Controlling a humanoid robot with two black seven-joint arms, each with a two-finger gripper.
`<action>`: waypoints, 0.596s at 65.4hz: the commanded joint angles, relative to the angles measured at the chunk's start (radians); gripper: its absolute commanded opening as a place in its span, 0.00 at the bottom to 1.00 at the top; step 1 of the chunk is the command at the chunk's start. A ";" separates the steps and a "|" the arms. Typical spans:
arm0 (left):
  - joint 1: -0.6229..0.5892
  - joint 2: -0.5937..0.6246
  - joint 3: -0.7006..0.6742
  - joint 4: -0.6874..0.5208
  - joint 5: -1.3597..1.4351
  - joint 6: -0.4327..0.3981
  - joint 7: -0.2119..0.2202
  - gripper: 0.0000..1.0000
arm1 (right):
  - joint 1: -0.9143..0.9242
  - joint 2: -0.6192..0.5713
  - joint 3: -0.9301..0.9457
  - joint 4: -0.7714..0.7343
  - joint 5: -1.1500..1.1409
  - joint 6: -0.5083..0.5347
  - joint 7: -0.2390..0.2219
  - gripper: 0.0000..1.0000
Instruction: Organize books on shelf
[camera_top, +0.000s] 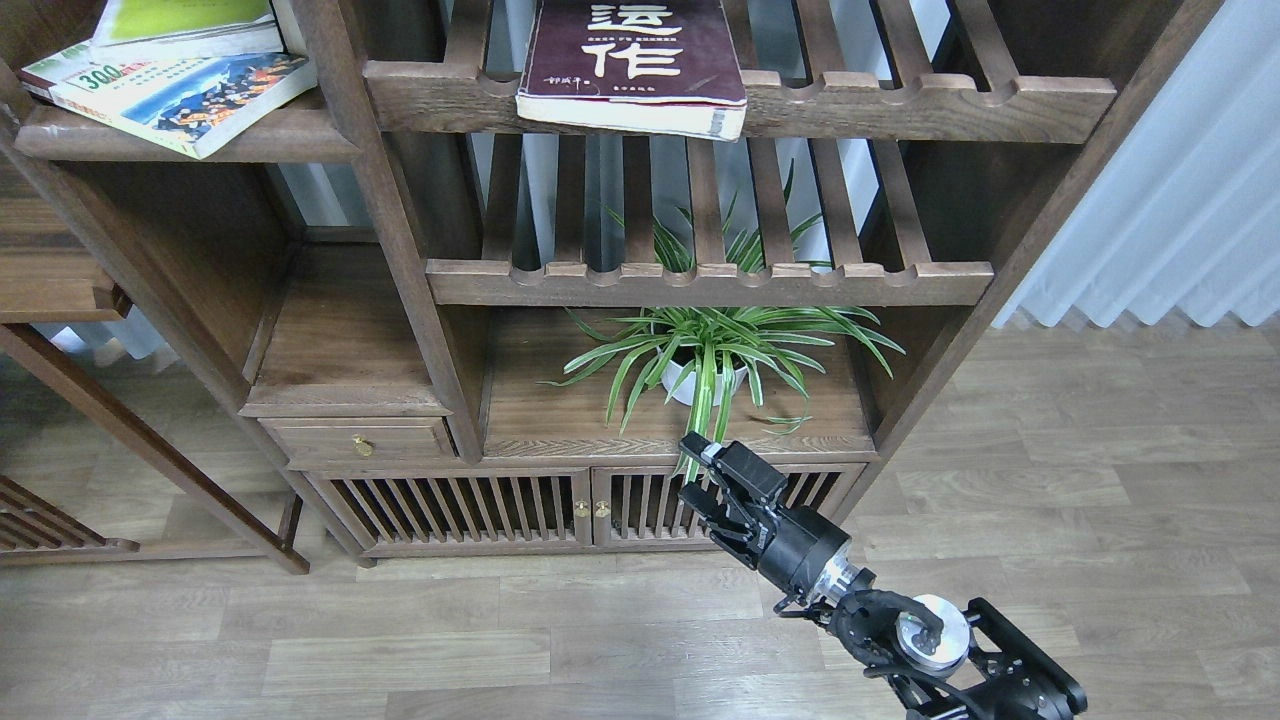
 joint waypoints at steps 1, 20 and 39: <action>0.003 0.055 -0.002 -0.021 -0.002 0.000 0.000 1.00 | 0.001 0.000 -0.003 -0.001 -0.002 0.000 0.000 0.94; 0.001 0.093 -0.003 -0.139 -0.002 0.000 0.000 1.00 | -0.002 0.000 -0.035 0.001 -0.002 0.000 0.000 0.95; -0.036 -0.011 -0.011 -0.165 -0.008 0.000 0.000 1.00 | -0.012 0.000 -0.033 0.004 0.000 0.002 0.000 0.97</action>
